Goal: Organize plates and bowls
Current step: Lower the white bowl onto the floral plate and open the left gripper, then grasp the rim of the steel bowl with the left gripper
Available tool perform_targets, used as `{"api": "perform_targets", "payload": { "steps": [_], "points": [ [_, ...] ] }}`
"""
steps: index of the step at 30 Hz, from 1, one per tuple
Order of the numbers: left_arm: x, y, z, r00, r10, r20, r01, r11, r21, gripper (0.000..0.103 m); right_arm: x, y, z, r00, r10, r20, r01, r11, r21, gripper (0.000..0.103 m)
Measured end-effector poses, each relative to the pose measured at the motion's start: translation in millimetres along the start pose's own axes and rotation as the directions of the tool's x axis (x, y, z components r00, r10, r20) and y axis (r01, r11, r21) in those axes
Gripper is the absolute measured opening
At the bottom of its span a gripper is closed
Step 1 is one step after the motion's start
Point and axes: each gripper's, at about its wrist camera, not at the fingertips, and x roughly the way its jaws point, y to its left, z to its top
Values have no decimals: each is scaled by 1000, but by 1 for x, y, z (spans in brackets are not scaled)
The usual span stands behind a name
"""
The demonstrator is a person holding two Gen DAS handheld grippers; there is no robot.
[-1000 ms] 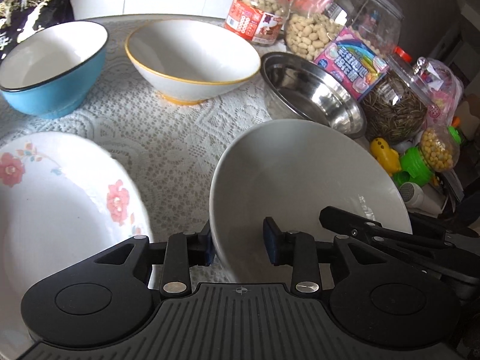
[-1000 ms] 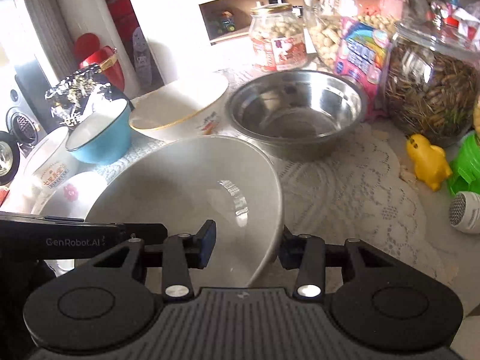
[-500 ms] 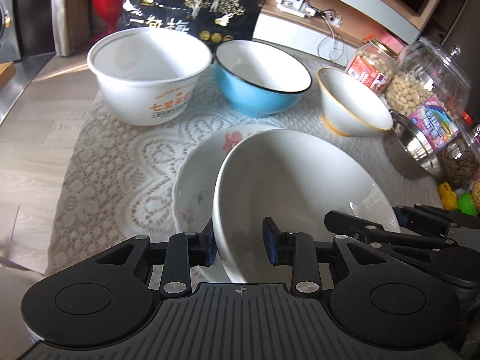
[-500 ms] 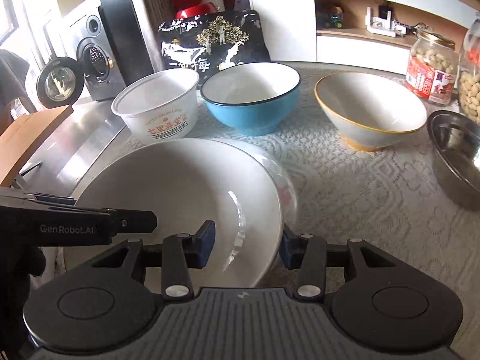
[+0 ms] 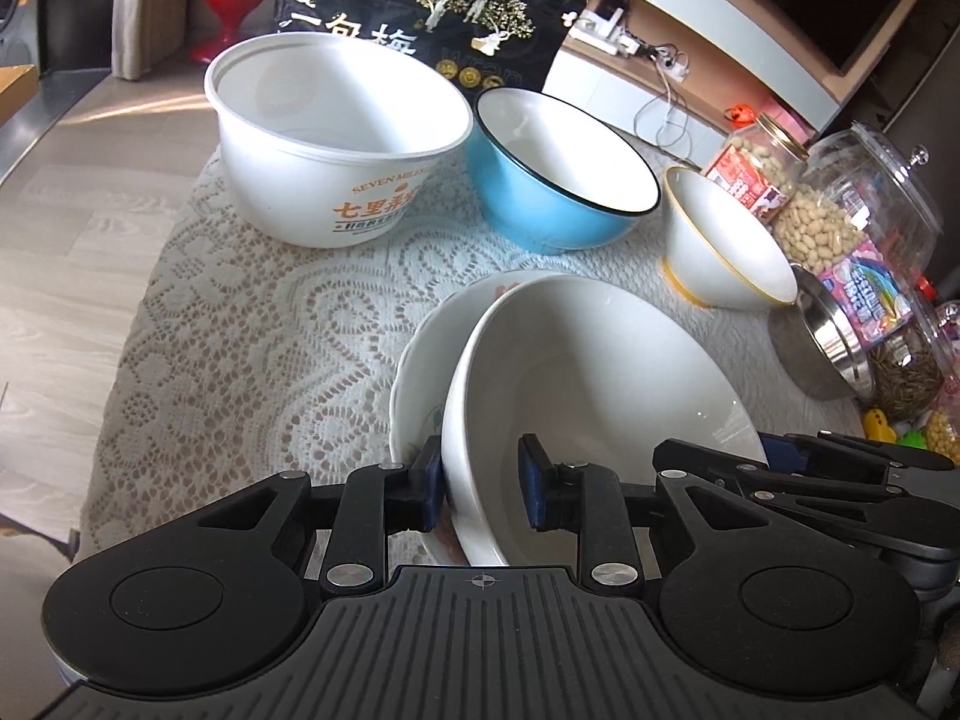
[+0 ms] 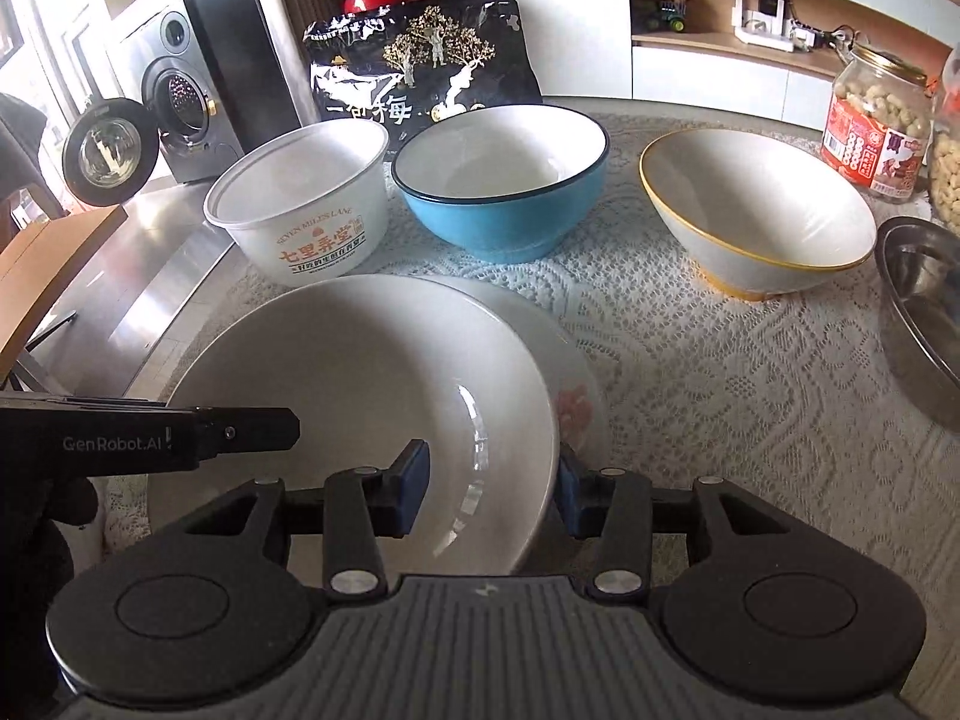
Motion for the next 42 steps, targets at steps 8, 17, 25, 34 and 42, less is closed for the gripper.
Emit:
{"api": "perform_targets", "payload": {
  "steps": [8, 17, 25, 34, 42],
  "points": [
    [-34, -3, 14, 989, 54, 135, -56, 998, 10, 28, -22, -11, -4, 997, 4, 74, -6, 1000, 20, 45],
    [-22, -87, 28, 979, -108, 171, 85, 987, 137, 28, -62, -74, -9, 968, -84, 235, 50, 988, 146, 54],
    [88, -205, 38, 968, -252, -8, 252, 967, 37, 28, -93, -205, -18, 886, -410, 217, 318, 877, 360, 62],
    [179, -261, 42, 990, -139, -23, 137, 988, -75, 28, -49, -289, 14, 902, -420, 103, 355, 855, 379, 62],
    [199, -283, 30, 973, -152, -171, 180, 971, 160, 29, -22, -303, 13, 935, -351, 44, 309, 872, 379, 48]
  ]
}}
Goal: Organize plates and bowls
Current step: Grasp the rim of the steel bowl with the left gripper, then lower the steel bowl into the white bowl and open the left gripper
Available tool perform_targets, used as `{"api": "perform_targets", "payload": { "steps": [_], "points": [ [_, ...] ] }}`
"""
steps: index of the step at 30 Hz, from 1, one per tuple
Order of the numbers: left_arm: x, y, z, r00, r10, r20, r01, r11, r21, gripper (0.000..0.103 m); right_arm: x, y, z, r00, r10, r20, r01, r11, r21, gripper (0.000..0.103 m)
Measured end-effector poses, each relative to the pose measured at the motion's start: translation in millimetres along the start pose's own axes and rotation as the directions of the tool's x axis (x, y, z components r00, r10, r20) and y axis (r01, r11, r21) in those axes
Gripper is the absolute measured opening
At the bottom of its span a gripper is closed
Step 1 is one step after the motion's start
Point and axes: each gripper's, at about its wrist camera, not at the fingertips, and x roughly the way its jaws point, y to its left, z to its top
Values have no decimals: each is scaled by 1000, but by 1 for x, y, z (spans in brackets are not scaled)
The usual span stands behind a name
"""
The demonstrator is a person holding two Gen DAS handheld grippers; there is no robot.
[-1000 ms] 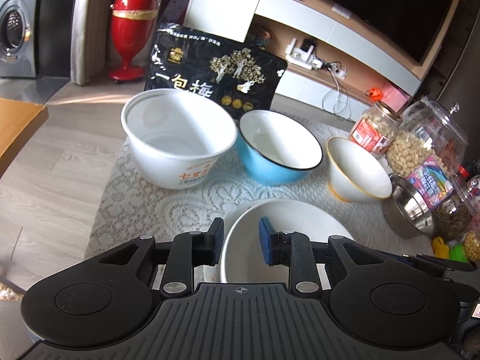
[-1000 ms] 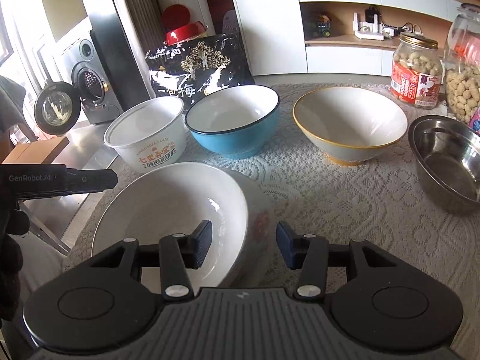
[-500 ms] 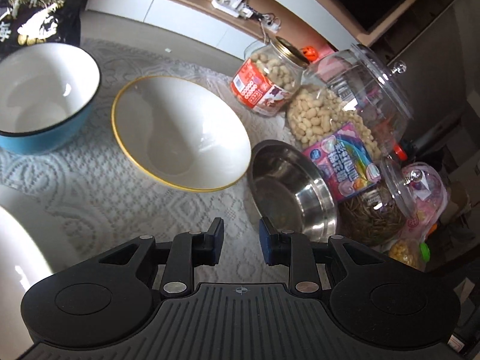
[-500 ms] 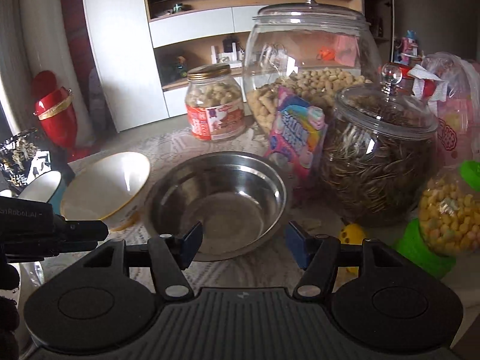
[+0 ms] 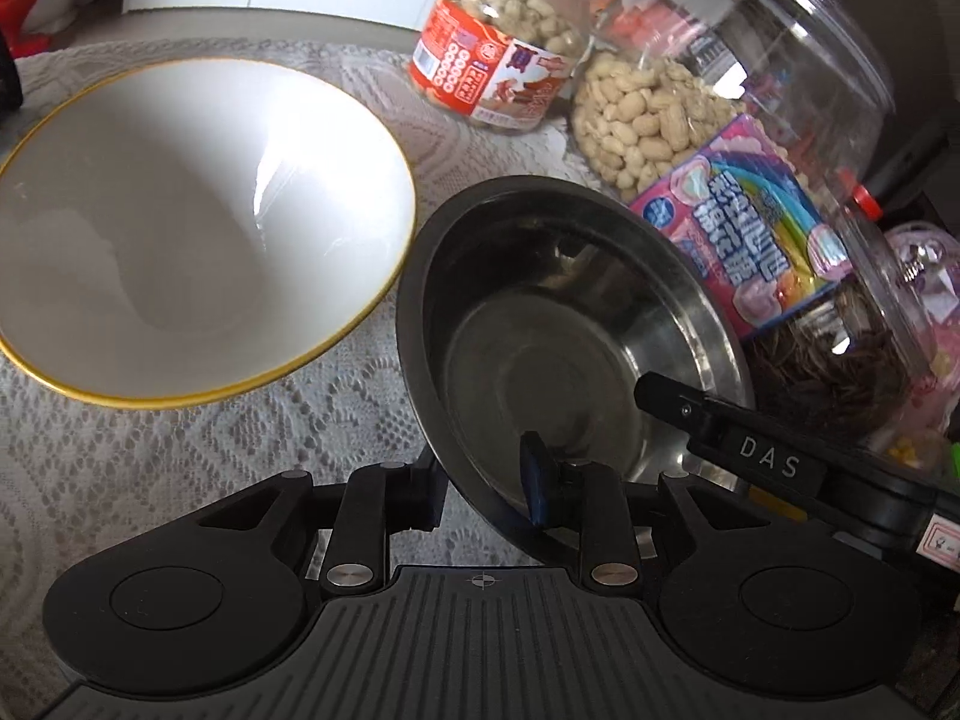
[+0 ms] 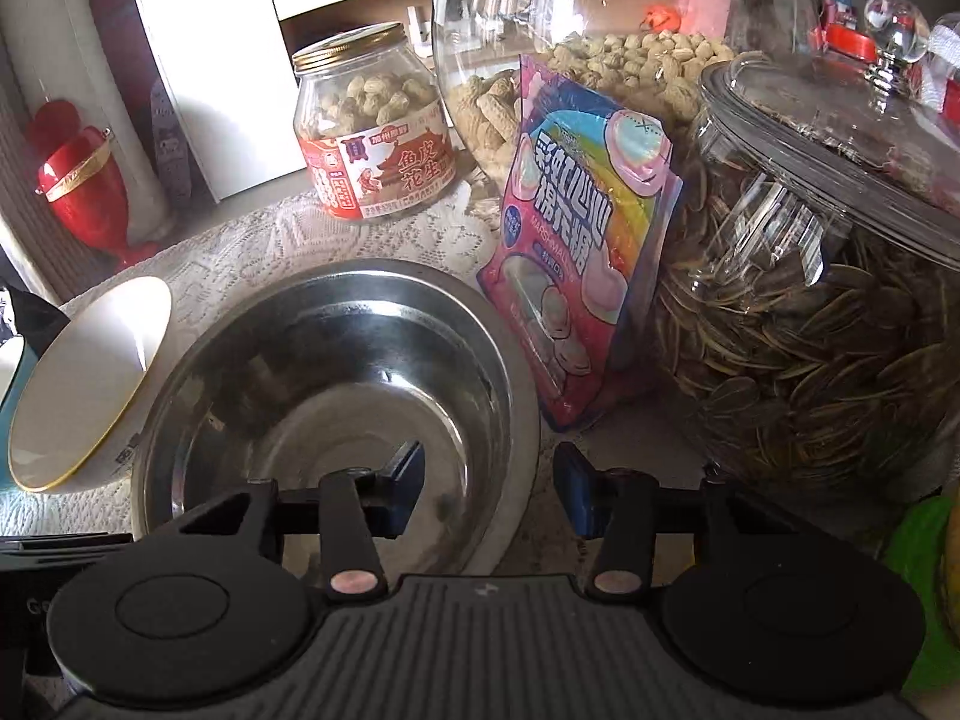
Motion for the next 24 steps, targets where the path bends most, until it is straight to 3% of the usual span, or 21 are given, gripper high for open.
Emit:
{"api": "perform_targets", "payload": {
  "steps": [5, 9, 10, 12, 15, 18, 21, 24],
  "points": [
    [-25, 7, -26, 996, -38, -78, 45, 994, 101, 27, -19, -1, 0, 999, 18, 43, -17, 1000, -20, 50],
    [-44, 20, -39, 995, -20, -98, 31, 993, 111, 26, -18, 5, -8, 993, 116, -37, -117, 993, -28, 51],
    [-46, 23, -40, 995, -20, -95, 30, 994, 104, 26, -17, 8, -12, 990, 128, -57, -130, 991, -35, 50],
    [-46, 28, -40, 995, -39, -97, 46, 996, 74, 27, -15, 13, -17, 984, 151, -95, -155, 987, -40, 31],
    [-44, 30, -40, 996, -39, -74, 43, 998, 52, 26, -22, 21, -26, 985, 119, -125, -125, 991, -43, 29],
    [-50, 27, -44, 997, -4, -72, 11, 995, 95, 25, -45, 28, -37, 985, 116, -131, -124, 990, -60, 26],
    [-71, 35, -51, 997, -54, -62, 60, 993, 100, 25, -81, 45, -47, 991, 103, -89, -113, 986, -121, 26],
    [-108, 50, -61, 997, -73, -22, 75, 990, 115, 25, -122, 71, -55, 987, 152, -53, -159, 972, -173, 26]
  ]
}}
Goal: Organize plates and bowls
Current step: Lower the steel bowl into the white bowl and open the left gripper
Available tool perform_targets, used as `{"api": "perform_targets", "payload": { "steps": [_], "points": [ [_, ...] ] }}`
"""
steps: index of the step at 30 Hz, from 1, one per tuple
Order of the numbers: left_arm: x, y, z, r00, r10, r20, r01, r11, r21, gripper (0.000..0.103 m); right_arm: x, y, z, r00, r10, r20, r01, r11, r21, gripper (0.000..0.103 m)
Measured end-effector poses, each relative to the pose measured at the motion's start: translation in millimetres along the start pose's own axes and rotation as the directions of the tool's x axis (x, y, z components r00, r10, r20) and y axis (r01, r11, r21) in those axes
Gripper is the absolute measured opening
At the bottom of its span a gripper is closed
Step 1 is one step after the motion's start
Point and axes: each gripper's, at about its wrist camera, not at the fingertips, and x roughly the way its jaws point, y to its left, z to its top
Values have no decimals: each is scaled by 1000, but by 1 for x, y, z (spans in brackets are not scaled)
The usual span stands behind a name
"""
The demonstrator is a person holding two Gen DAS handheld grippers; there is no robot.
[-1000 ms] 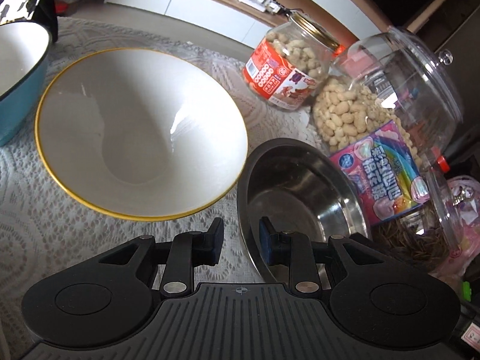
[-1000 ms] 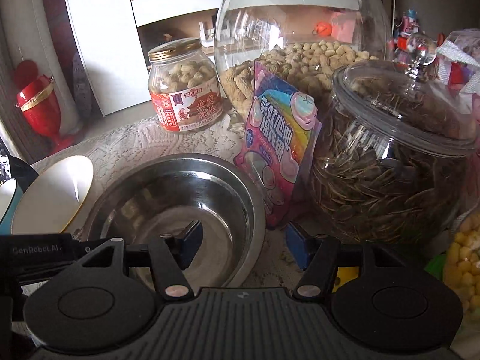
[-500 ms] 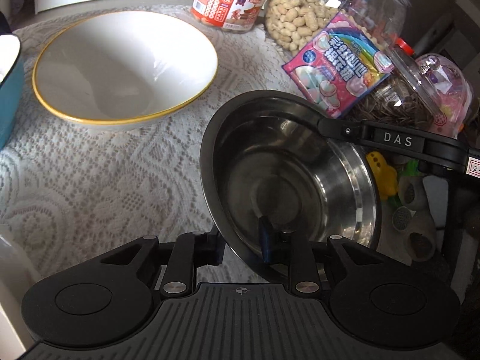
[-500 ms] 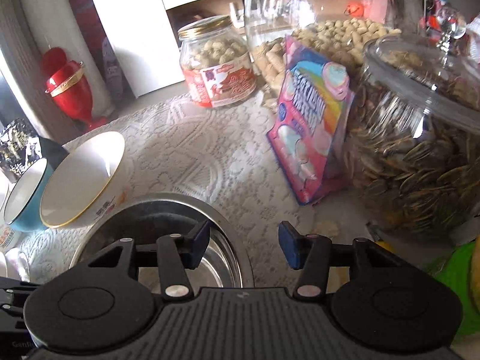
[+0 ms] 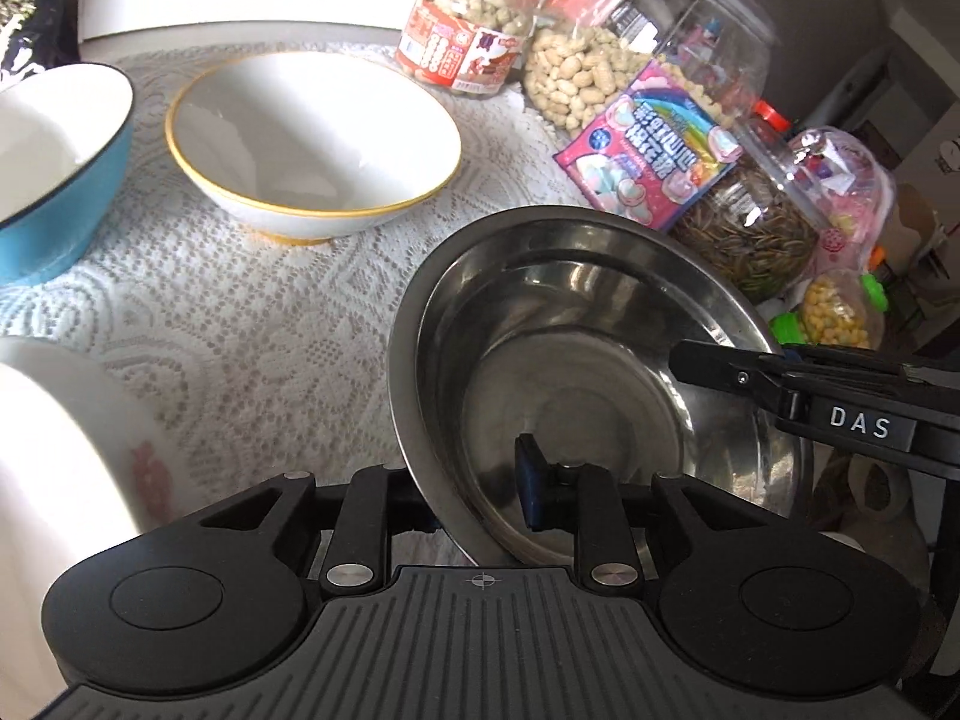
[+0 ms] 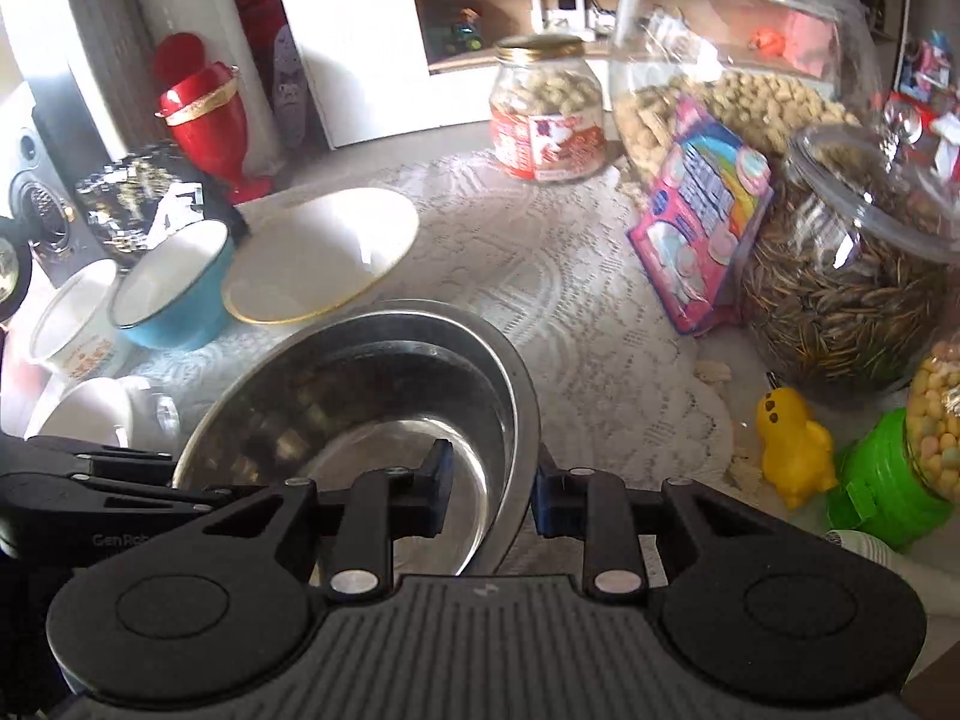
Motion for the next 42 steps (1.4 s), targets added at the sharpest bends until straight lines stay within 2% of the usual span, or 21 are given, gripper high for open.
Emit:
{"api": "perform_targets", "payload": {
  "steps": [4, 7, 11, 13, 16, 17, 18, 19, 21, 25, 31, 34, 36, 40, 42],
  "points": [
    [-66, 30, -19, 996, 8, 88, -6, 1000, -29, 25, -31, 54, 3, 995, 82, 56, -76, 992, -96, 26],
    [-117, 52, -38, 982, 96, 161, -90, 995, -43, 25, -35, 100, 3, 983, 170, 66, -156, 971, -182, 27],
    [-160, 79, -61, 944, 254, 209, -239, 966, -95, 25, -10, 149, -2, 968, 250, 1, -243, 942, -232, 27],
    [-167, 97, -71, 933, 296, 204, -271, 952, -142, 25, 9, 170, -6, 964, 263, -42, -265, 935, -234, 27],
    [-169, 122, -81, 918, 349, 187, -312, 928, -202, 24, 29, 192, -14, 974, 215, -74, -227, 938, -263, 29],
    [-169, 125, -83, 916, 350, 199, -312, 929, -199, 24, 32, 195, -15, 979, 190, -76, -204, 940, -274, 30],
    [-171, 126, -83, 918, 335, 211, -296, 935, -194, 29, 36, 196, -15, 980, 178, -84, -195, 941, -278, 30],
    [-171, 127, -82, 921, 325, 215, -286, 938, -194, 28, 37, 195, -15, 980, 178, -92, -196, 942, -271, 31],
    [-174, 129, -82, 915, 329, 236, -289, 939, -189, 30, 36, 190, -12, 981, 172, -90, -190, 947, -260, 31],
    [-178, 142, -82, 908, 332, 256, -275, 932, -234, 27, 30, 185, -11, 987, 148, -63, -159, 953, -259, 39],
    [-189, 153, -83, 903, 335, 270, -257, 923, -285, 27, 35, 186, -12, 985, 153, -75, -168, 952, -256, 41],
    [-189, 152, -81, 908, 333, 253, -258, 922, -287, 26, 39, 186, -12, 982, 168, -84, -184, 951, -247, 45],
    [-179, 152, -77, 923, 311, 227, -243, 928, -283, 32, 40, 186, -12, 983, 165, -81, -181, 951, -250, 53],
    [-166, 151, -70, 923, 334, 193, -274, 920, -280, 29, 34, 182, -12, 988, 144, -51, -153, 951, -270, 66],
    [-170, 149, -67, 903, 373, 213, -309, 909, -279, 26, 27, 174, -11, 989, 143, -20, -143, 951, -275, 75]
  ]
}}
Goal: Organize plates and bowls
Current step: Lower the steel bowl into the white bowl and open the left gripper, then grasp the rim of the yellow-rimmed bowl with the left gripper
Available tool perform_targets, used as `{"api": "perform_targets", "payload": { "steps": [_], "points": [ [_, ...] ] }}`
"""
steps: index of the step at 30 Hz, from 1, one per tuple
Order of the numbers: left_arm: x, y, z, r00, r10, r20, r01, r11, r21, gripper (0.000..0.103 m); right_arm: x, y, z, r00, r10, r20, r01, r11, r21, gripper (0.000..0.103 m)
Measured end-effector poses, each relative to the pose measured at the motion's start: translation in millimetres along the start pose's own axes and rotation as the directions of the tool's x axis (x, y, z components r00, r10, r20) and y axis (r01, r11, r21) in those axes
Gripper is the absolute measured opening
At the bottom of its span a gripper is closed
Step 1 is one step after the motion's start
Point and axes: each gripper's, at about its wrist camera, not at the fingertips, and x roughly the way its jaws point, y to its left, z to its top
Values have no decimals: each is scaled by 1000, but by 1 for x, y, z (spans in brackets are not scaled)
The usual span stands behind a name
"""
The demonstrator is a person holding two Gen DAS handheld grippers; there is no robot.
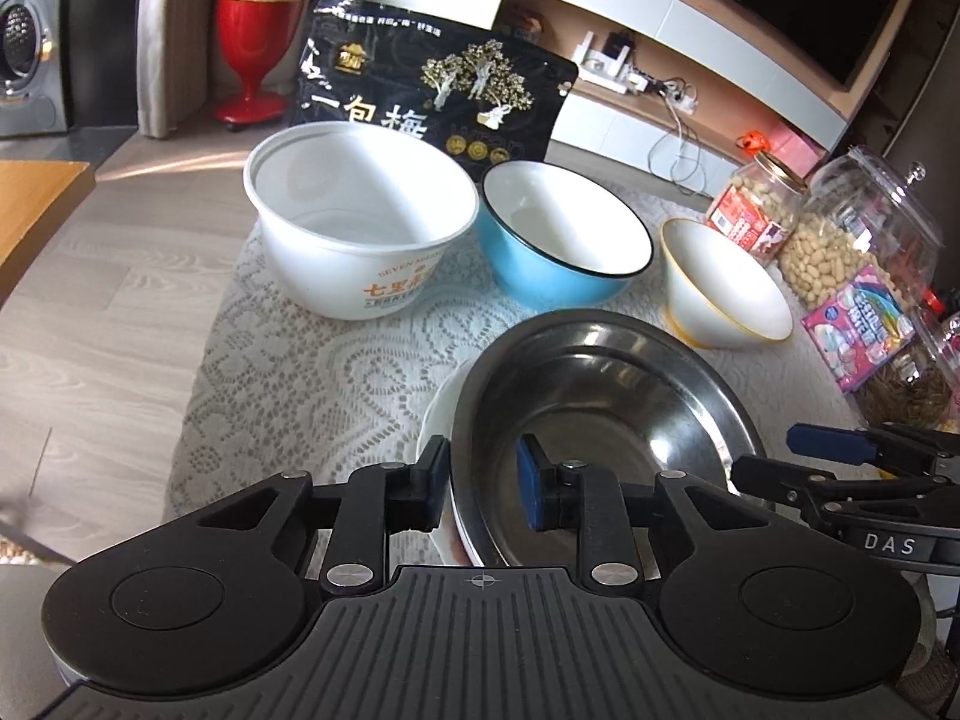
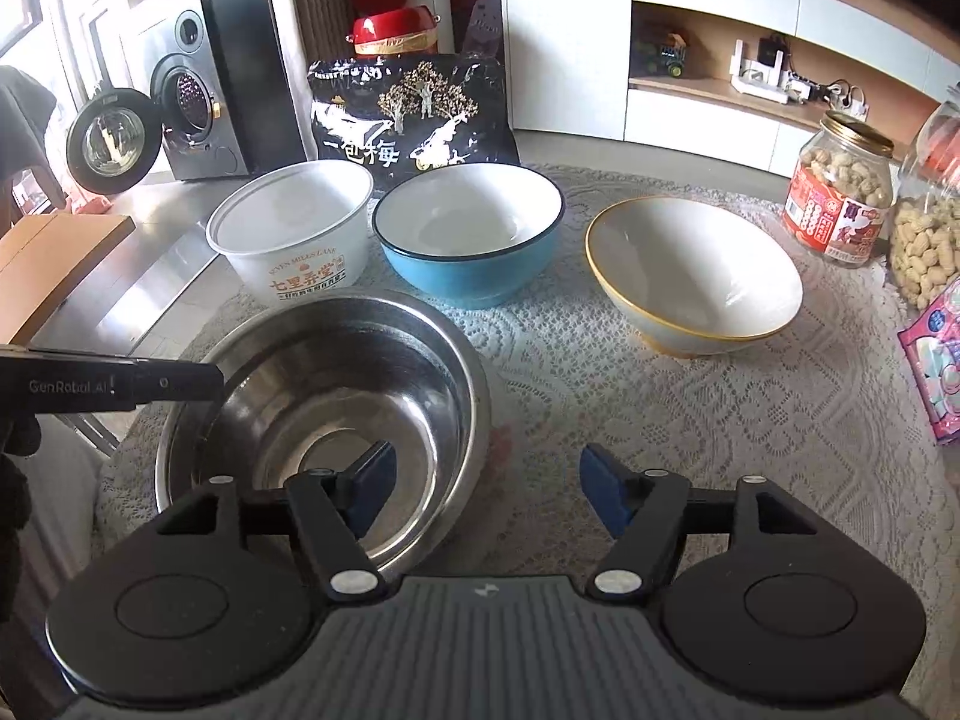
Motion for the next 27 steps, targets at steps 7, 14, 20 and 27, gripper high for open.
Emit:
{"api": "perform_targets", "payload": {
  "steps": [7, 14, 20, 27],
  "points": [
    [-11, -35, 55, 983, -100, 153, 90, 993, 74, 26, -18, -53, 11, 990, -24, 136, 15, 997, 69, 84],
    [105, -129, 144, 965, -261, -33, 257, 912, 318, 26, 10, -124, 25, 983, -122, 138, 75, 949, 305, 80],
    [207, -156, 178, 958, -184, -219, 252, 904, 346, 26, 67, -181, 40, 997, -82, -11, 78, 889, 451, 52],
    [260, -168, 168, 943, -135, -304, 248, 895, 370, 36, 122, -199, 46, 996, 54, -71, -10, 862, 506, 31]
  ]
}}
